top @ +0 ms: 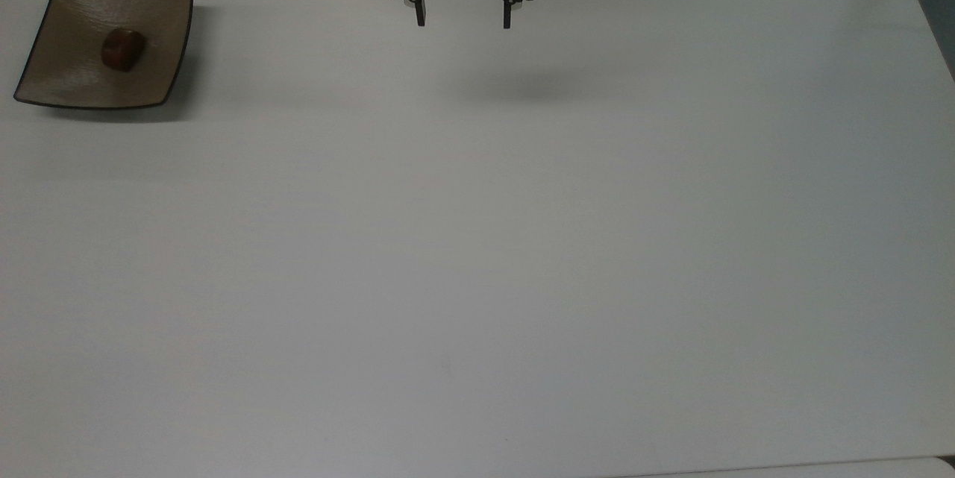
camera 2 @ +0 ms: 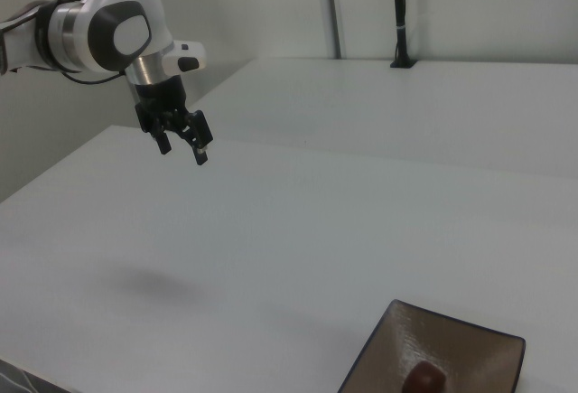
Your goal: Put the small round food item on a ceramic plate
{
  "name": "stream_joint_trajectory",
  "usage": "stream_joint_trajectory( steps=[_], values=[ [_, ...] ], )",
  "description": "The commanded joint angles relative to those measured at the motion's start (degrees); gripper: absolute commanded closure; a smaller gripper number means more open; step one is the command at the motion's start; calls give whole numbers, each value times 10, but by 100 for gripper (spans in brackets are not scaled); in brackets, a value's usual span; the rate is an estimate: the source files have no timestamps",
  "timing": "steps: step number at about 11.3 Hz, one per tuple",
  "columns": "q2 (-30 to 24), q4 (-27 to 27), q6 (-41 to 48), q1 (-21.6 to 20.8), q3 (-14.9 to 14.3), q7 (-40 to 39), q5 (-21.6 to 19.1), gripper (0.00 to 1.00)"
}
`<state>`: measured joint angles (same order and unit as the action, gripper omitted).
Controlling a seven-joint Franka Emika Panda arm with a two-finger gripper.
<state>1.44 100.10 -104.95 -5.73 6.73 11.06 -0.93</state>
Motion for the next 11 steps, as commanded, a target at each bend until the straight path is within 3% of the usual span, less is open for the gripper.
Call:
stream_joint_trajectory(
  steps=[1, 7, 11],
  values=[
    [-8, -7, 16, -36, -84, -14, 22, 0],
    [-5, -10, 19, -26, -91, -13, 71, 0],
    [-4, 4, 1, -15, -91, -17, 62, 0]
  ],
)
